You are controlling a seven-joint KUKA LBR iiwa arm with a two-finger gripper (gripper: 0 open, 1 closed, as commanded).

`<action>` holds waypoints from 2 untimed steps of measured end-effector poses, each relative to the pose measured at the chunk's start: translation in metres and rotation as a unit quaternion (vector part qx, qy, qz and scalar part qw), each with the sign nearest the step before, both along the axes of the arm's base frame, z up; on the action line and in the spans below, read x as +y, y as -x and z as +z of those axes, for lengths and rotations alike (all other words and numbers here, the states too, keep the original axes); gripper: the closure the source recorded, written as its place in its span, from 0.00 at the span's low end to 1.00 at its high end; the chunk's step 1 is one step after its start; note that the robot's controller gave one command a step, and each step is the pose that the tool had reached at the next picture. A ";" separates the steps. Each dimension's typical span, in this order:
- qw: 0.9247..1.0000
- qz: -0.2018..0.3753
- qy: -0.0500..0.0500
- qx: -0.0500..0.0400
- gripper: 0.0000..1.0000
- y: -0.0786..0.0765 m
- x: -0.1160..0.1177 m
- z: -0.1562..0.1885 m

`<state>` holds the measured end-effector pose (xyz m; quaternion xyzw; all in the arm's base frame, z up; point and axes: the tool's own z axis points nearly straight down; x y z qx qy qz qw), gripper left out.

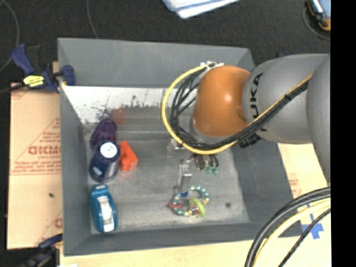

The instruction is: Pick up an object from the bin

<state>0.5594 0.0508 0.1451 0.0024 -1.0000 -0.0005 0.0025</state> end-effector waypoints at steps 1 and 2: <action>1.000 -0.001 0.000 -0.004 0.00 -0.002 0.000 0.005; 0.999 -0.041 0.001 0.003 0.00 0.033 -0.052 -0.079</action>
Offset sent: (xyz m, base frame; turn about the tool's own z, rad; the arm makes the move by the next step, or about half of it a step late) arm -0.0304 -0.0483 -0.0751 0.0759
